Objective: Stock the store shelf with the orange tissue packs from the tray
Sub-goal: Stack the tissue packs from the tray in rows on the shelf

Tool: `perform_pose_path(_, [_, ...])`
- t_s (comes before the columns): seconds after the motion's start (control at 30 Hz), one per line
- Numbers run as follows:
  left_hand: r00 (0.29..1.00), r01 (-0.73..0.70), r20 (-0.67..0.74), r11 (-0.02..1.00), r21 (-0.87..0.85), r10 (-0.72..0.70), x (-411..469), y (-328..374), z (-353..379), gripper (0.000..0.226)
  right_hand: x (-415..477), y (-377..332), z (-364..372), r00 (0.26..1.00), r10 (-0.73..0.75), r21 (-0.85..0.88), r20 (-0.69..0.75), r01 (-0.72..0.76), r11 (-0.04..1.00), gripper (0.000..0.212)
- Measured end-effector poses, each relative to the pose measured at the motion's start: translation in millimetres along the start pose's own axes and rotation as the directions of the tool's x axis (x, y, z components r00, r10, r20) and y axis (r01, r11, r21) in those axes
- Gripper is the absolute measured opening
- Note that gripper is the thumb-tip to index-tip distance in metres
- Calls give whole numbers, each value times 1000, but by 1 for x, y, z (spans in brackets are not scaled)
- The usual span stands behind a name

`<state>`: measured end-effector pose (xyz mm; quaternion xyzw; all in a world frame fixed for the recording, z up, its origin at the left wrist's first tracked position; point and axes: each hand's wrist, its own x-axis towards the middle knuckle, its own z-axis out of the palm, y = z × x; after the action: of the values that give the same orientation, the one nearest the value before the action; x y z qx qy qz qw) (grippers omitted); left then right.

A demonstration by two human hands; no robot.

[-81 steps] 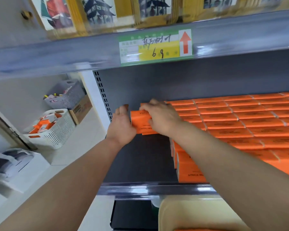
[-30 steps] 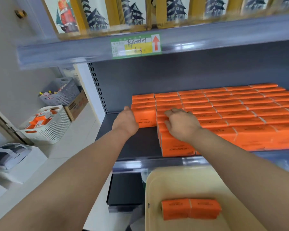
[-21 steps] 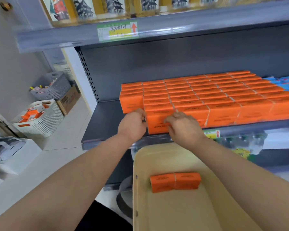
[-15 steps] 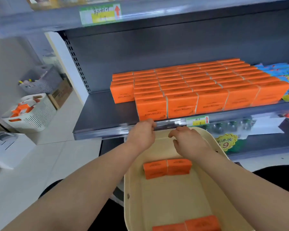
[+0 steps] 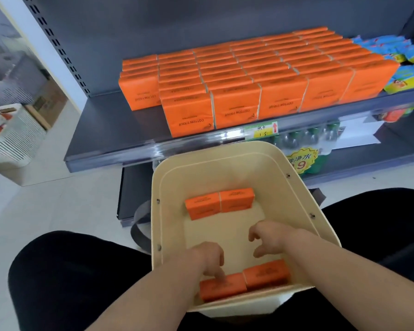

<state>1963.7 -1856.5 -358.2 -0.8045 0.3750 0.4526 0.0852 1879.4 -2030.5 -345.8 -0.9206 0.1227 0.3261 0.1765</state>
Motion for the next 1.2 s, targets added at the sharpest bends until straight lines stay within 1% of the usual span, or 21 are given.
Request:
perform_pose_path(0.07, [1000,9,17,999,51,-10,1,0,5,56,3,-3,3,999,-2,-16,33,3,1000,58])
perform_pose_path(0.13, [999,8,33,995,96,-12,3,2,9,57,6,-7,8,995,-9,-67,97,16,998,65])
perform_pose_path(0.23, [999,8,47,986,165,-16,3,4,12,49,9,-12,14,986,-2,-122,165,22,992,68])
perform_pose_path(0.33, [1000,20,6,987,158,-21,6,2,12,36,9,-13,15,984,3,-136,178,22,991,68])
perform_pose_path(0.4, [999,29,-43,993,118,-24,7,-1,9,33,10,-12,14,982,9,-141,188,18,990,69])
perform_pose_path(0.5, [997,40,-68,995,96,-33,9,-5,7,37,10,-10,13,974,19,-183,225,23,983,72])
perform_pose_path(0.57, [998,32,-59,992,120,-25,9,-6,7,42,9,-11,13,962,27,-244,270,41,969,74])
perform_pose_path(0.63, [997,21,-72,985,171,-9,7,-6,8,39,9,-13,16,956,31,-289,291,57,956,74])
perform_pose_path(0.67, [996,20,-84,982,189,-4,7,-5,8,36,9,-14,18,957,31,-303,287,60,951,72])
perform_pose_path(0.73, [994,25,-112,979,205,-2,8,-6,9,34,10,-14,20,967,26,-308,252,55,950,60])
perform_pose_path(0.83, [992,44,-123,980,195,-20,8,-8,9,36,13,-14,23,978,14,-265,208,42,963,43])
perform_pose_path(0.93, [994,59,-102,981,186,-41,8,-9,9,38,13,-14,24,978,-1,-249,206,54,967,43])
perform_pose_path(1.0, [995,60,-92,979,197,-42,9,-9,8,37,13,-13,24,978,-9,-290,210,71,954,47])
perform_pose_path(1.07, [994,60,-100,975,215,-39,8,-7,7,36,13,-13,22,981,7,-331,193,59,942,43])
perform_pose_path(1.13, [987,68,-156,977,202,-37,6,-5,5,36,13,-14,19,990,11,-349,139,39,936,38])
perform_pose_path(1.2, [966,103,-251,980,168,-59,3,-4,-2,38,10,-17,12,998,10,-356,60,12,934,35])
